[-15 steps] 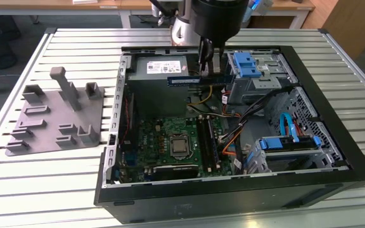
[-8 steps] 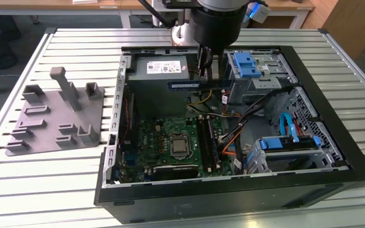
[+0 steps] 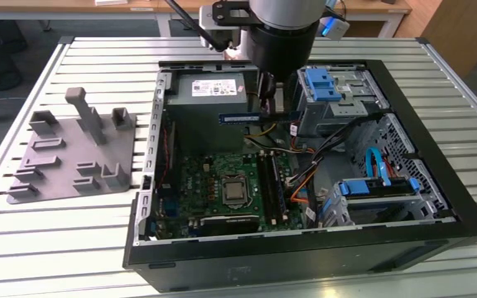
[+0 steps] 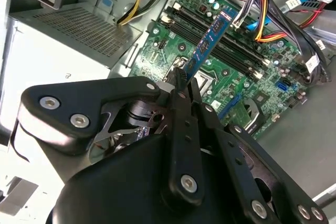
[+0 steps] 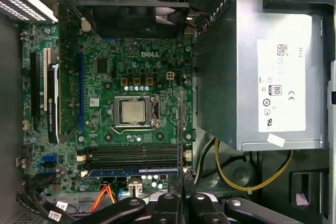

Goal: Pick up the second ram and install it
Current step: 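Pick up the second ram and move it above second insertion slot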

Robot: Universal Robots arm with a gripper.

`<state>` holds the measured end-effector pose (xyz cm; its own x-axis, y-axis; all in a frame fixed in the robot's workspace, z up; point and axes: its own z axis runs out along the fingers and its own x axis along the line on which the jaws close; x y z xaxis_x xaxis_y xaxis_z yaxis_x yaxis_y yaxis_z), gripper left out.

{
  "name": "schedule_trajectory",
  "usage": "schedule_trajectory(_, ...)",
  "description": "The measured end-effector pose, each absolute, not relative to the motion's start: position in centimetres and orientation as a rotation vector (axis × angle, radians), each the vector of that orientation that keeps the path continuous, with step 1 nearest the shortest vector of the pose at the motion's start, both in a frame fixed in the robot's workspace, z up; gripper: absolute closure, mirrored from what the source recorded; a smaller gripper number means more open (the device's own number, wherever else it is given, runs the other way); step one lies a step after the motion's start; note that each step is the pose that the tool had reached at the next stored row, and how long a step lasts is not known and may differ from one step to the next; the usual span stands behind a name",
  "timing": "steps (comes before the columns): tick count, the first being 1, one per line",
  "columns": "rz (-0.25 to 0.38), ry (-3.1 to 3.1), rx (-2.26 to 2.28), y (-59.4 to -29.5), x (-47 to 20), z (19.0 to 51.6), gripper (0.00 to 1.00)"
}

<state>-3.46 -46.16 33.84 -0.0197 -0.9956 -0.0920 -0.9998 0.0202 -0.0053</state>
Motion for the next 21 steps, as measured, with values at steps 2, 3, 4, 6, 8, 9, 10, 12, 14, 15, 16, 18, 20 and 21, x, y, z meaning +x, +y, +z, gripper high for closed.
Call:
schedule_trajectory(2,0.093,2.193,-2.150,-46.2,-3.5,33.5,0.86)
schedule_trajectory(3,0.093,2.193,-2.150,-46.2,-3.5,33.4,0.86)
schedule_trajectory(4,0.093,2.193,-2.150,-46.2,-3.5,33.3,0.86)
schedule_trajectory(6,0.093,2.193,-2.150,-46.2,-3.5,33.0,0.86)
schedule_trajectory(8,0.093,2.193,-2.150,-46.2,-3.5,32.8,0.86)
schedule_trajectory(9,0.093,2.193,-2.150,-46.2,-3.5,32.7,0.86)
schedule_trajectory(10,0.093,2.193,-2.150,-46.2,-3.5,32.6,0.86)
schedule_trajectory(12,0.093,2.193,-2.150,-46.2,-3.5,32.4,0.86)
schedule_trajectory(14,0.093,2.193,-2.150,-46.2,-3.5,32.1,0.86)
schedule_trajectory(15,0.093,2.193,-2.150,-46.2,-3.5,32.0,0.86)
schedule_trajectory(16,0.093,2.193,-2.150,-46.2,-3.5,31.9,0.86)
schedule_trajectory(18,0.093,2.193,-2.150,-46.2,-3.5,31.6,0.86)
schedule_trajectory(20,0.093,2.193,-2.150,-46.2,-3.5,31.4,0.86)
schedule_trajectory(21,0.093,2.193,-2.150,-46.2,-3.5,31.3,0.86)
